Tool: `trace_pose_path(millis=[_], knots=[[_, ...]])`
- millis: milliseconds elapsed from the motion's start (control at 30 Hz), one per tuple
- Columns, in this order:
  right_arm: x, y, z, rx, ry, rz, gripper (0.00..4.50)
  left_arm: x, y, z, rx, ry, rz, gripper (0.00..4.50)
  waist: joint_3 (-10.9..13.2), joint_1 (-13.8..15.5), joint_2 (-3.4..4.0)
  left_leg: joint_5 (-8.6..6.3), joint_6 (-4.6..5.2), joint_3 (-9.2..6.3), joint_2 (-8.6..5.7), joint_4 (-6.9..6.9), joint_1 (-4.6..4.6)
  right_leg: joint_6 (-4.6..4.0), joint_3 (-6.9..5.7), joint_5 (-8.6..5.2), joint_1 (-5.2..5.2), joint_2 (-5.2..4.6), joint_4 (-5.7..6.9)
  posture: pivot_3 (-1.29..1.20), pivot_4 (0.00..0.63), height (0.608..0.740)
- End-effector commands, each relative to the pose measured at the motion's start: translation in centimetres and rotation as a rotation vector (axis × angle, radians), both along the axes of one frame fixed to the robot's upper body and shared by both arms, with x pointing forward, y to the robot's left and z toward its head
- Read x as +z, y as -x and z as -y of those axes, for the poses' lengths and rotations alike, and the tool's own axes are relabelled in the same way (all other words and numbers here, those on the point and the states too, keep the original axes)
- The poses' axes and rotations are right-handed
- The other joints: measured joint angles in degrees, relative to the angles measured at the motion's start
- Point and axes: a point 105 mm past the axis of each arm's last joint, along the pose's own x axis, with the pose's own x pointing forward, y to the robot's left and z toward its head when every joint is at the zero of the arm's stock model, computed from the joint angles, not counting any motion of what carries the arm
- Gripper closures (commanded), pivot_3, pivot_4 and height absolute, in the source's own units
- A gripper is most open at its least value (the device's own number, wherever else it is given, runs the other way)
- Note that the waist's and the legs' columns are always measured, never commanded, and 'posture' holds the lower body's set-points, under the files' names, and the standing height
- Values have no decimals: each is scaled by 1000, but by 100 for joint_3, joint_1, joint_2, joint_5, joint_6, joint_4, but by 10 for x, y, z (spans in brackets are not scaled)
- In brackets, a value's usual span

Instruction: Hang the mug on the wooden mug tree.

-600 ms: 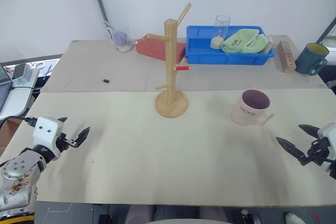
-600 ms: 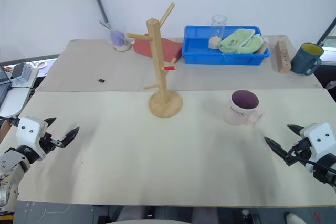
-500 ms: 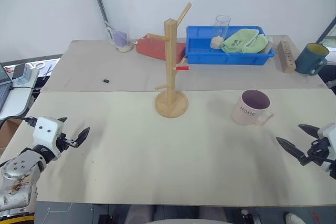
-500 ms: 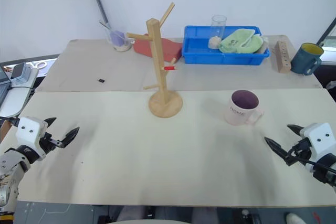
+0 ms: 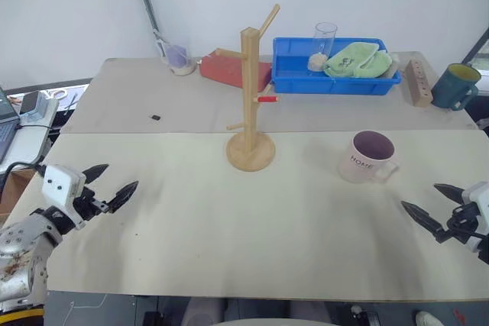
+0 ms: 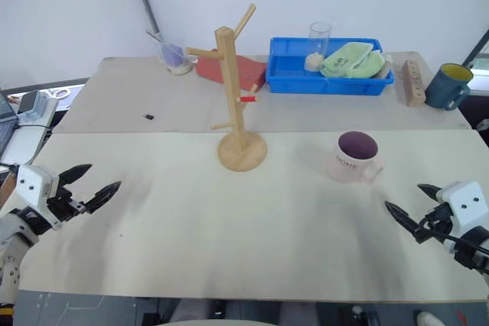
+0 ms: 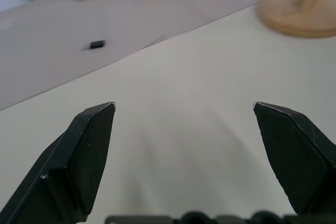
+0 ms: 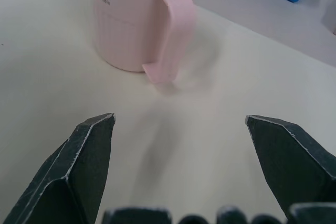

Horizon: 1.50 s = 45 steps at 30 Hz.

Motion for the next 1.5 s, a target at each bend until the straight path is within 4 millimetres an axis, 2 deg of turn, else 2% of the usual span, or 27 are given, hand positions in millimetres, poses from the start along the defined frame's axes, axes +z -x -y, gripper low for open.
trace_pose_path(millis=[33, 133, 233, 467, 600, 700, 800, 867, 933, 1233, 1333, 1400, 1500], knots=[[15, 0, -8, 7, 12, 63, 78, 37, 0, 51, -258, 36, 47, 0, -2, 26, 4, 0, 0, 6, 1, -1, -8, 0, 1, 0, 0, 0, -1, 0, 150, 737], [13, 5, -17, -9, -16, 78, 78, 56, 6, 87, -452, 73, 30, 0, -8, 23, 14, 3, -2, 10, 0, 3, -12, 3, 5, 2, 2, 1, 0, 0, 150, 737], [11, 4, -28, -34, -63, 102, 78, 66, 15, 112, -608, 74, 3, 0, -9, -20, 16, 4, -1, 9, 1, 5, -4, 11, 7, 7, 4, 5, 6, 0, 150, 737], [0, -22, -37, -244, -181, 192, 78, 84, 28, 158, -847, 80, 30, 0, -9, -103, 15, 7, 4, -2, 3, 10, 32, 16, 14, 15, 5, 10, 9, 0, 150, 737], [-1, -34, -36, -353, -249, 234, 78, 90, 29, 170, -890, 91, 52, 0, -9, -96, 16, 11, 9, -1, 2, 10, 30, 18, 23, 18, 7, 15, 10, 0, 150, 737], [-2, -41, -40, -361, -263, 240, 78, 91, 30, 173, -904, 93, 49, 0, -10, -87, 17, 25, 28, -1, 2, 10, 30, 22, 35, 29, 8, 24, 11, 0, 150, 737], [-2, -47, -34, -416, -271, 262, 78, 91, 29, 174, -906, 91, 47, 0, -11, -86, 19, 30, 37, -2, 7, 10, 30, 22, 60, 29, 8, 45, 10, 0, 150, 737], [-3, -49, -32, -428, -268, 263, 78, 92, 28, 174, -903, 91, 48, 0, -11, -91, 19, 32, 41, -5, 14, 10, 33, 21, 130, 30, 8, 105, 10, 0, 150, 737], [-6, -51, -30, -444, -267, 260, 78, 92, 27, 174, -898, 90, 50, 0, -12, -95, 20, 33, 42, -3, 14, 8, 38, 20, 161, 29, 7, 122, 11, 0, 150, 737], [-22, -65, -32, -494, -339, 229, 78, 92, 23, 171, -870, 81, 58, 0, -12, -166, 20, 34, 44, -4, 16, 8, 60, 17, 201, 30, 7, 144, 12, 0, 150, 737], [-24, -69, -36, -482, -351, 228, 857, 92, 23, 171, -862, 78, 60, 0, -12, -174, 20, 35, 46, -3, 16, 8, 62, 16, 262, 30, 3, 184, 11, 0, 150, 737], [-25, -72, -37, -473, -357, 227, 1515, 91, 22, 170, -855, 78, 62, 0, -12, -176, 20, 36, 47, -3, 16, 9, 64, 16, 326, 30, 4, 221, 11, 0, 150, 737], [-26, -76, -39, -458, -368, 228, 2574, 91, 20, 170, -847, 76, 64, 0, -12, -176, 20, 36, 48, -2, 16, 9, 66, 16, 344, 30, 3, 229, 11, 0, 150, 737]])
